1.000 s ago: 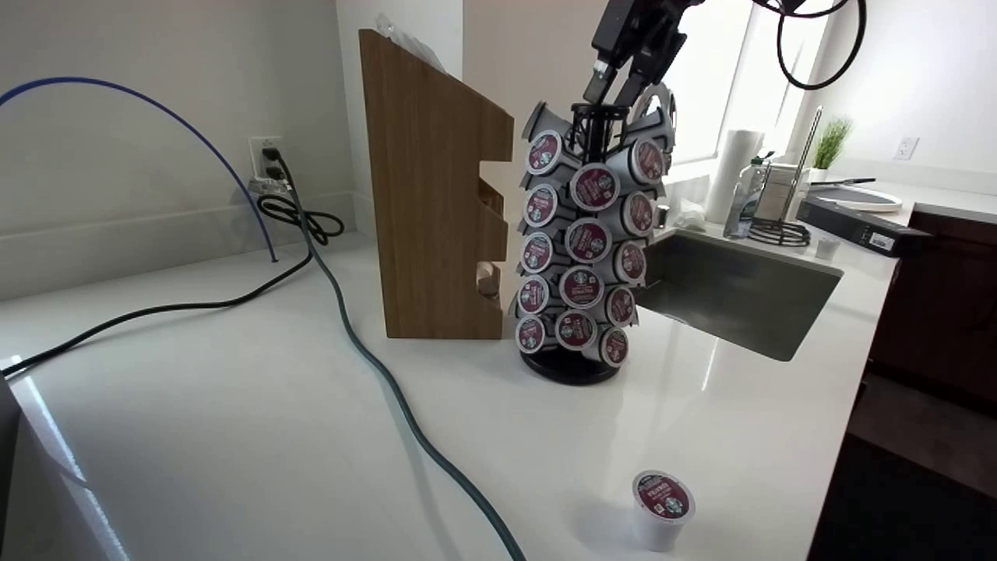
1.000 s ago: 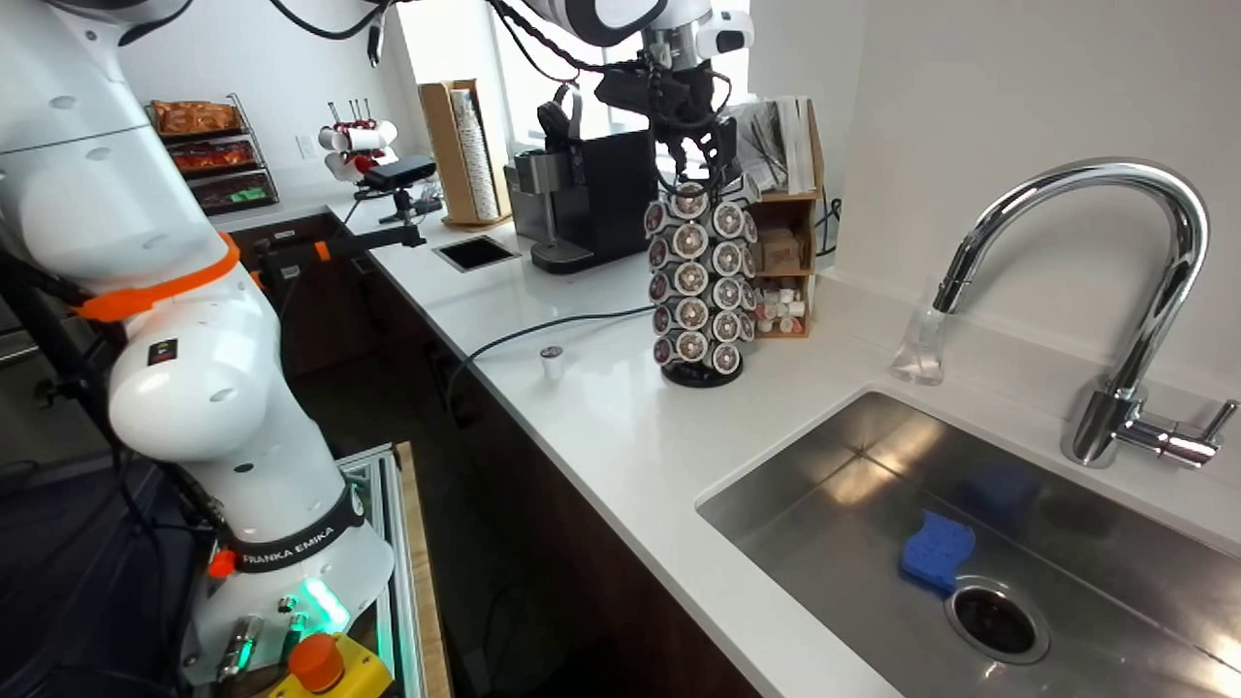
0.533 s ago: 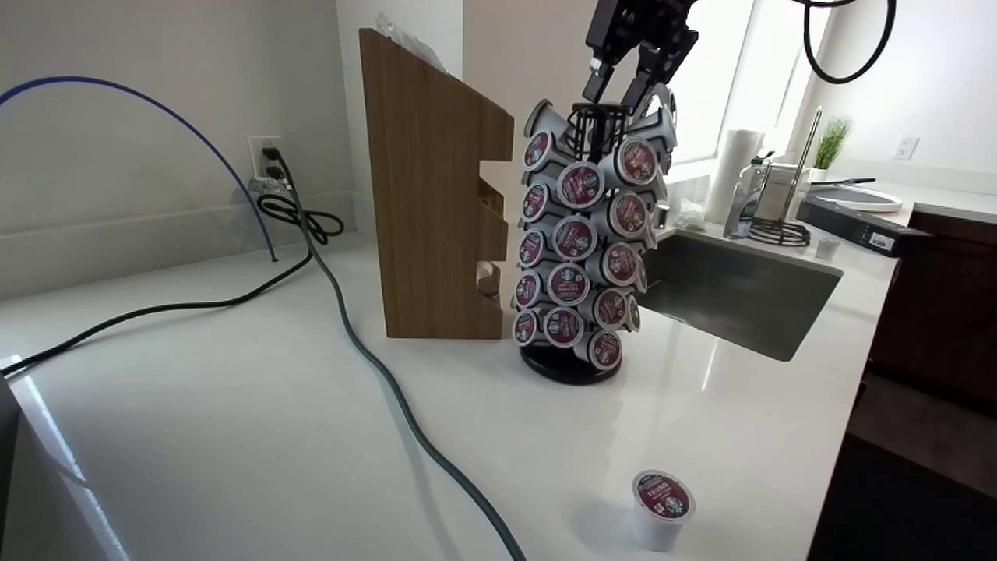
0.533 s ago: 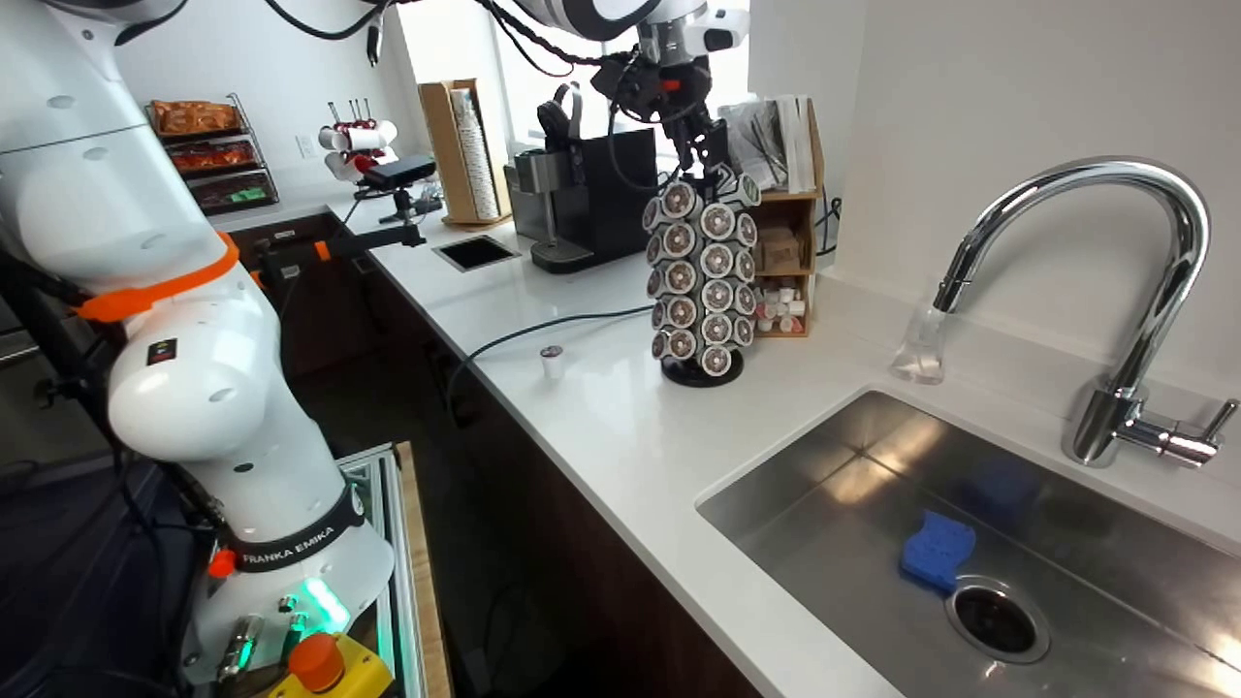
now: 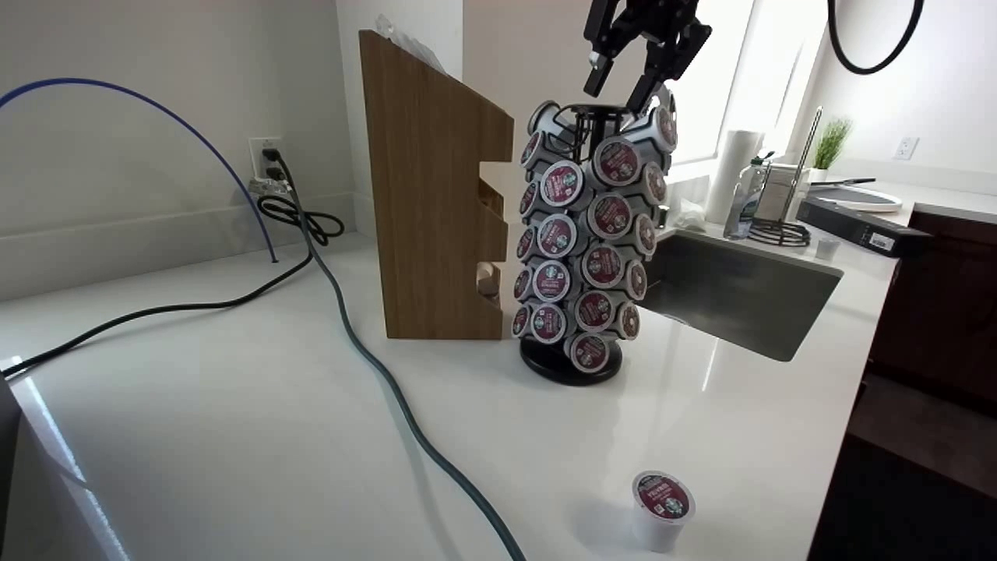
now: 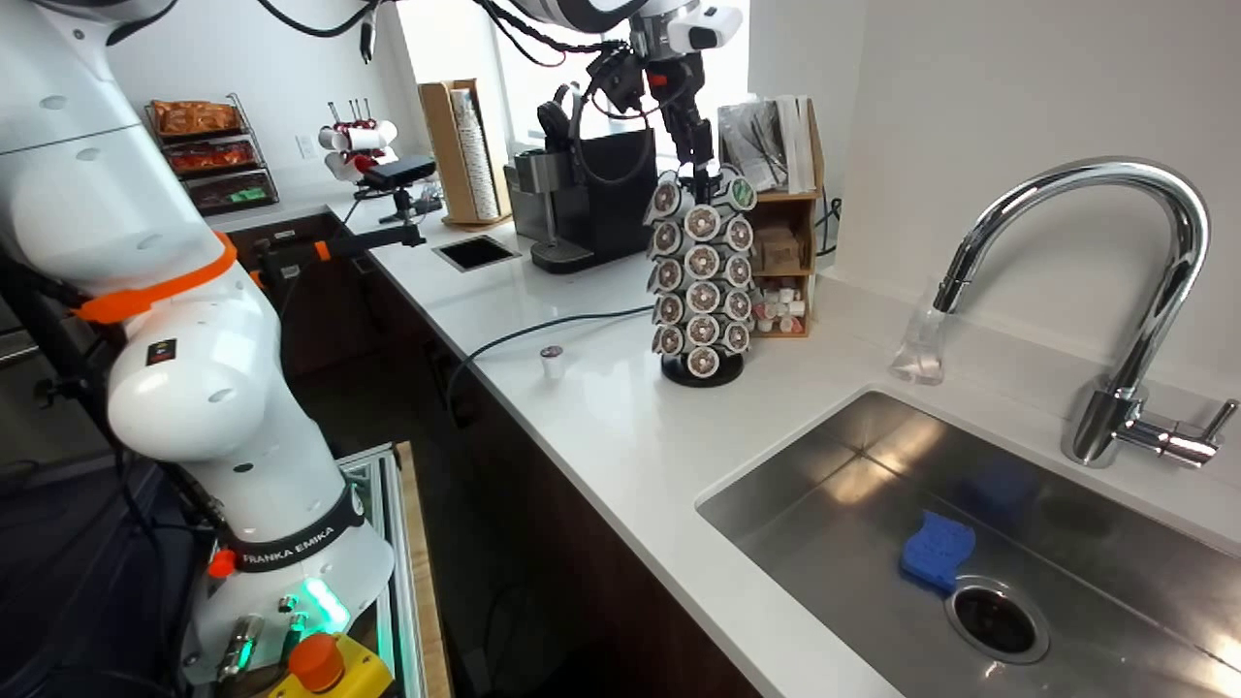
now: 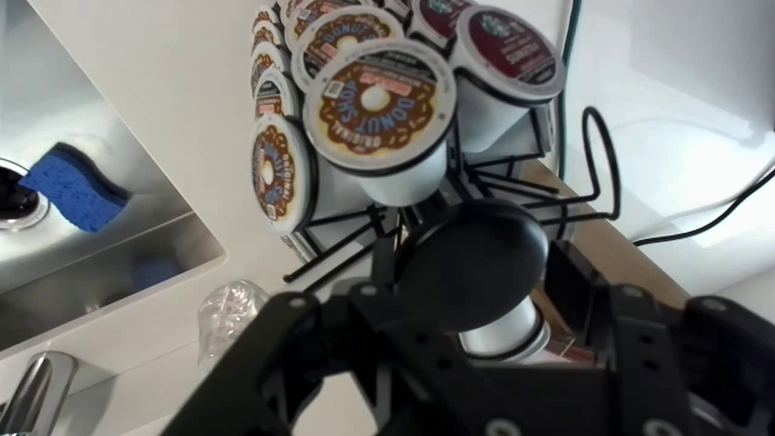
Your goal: Turn the rack to the right
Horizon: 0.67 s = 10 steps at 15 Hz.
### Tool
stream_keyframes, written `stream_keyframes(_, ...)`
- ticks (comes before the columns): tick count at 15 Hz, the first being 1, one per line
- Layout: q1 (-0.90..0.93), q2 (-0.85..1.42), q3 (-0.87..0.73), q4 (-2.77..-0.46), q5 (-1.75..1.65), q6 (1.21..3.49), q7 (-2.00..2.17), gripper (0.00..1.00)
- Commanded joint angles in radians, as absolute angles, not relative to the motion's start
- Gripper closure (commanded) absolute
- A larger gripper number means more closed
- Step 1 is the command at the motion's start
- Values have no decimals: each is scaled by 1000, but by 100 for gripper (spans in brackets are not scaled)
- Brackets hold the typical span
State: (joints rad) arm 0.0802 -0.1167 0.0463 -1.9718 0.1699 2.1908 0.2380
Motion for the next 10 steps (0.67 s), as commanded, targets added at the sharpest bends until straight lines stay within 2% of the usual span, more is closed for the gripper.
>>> stream_keyframes(1,68,-161,67,-1993,139,2137,344,13)
stream_keyframes(3,67,-185,72,-1997,138,2108,378,2)
stream_keyframes(4,66,-196,74,-1997,139,2096,389,0)
stream_keyframes(10,79,-255,85,-2001,138,2040,298,0)
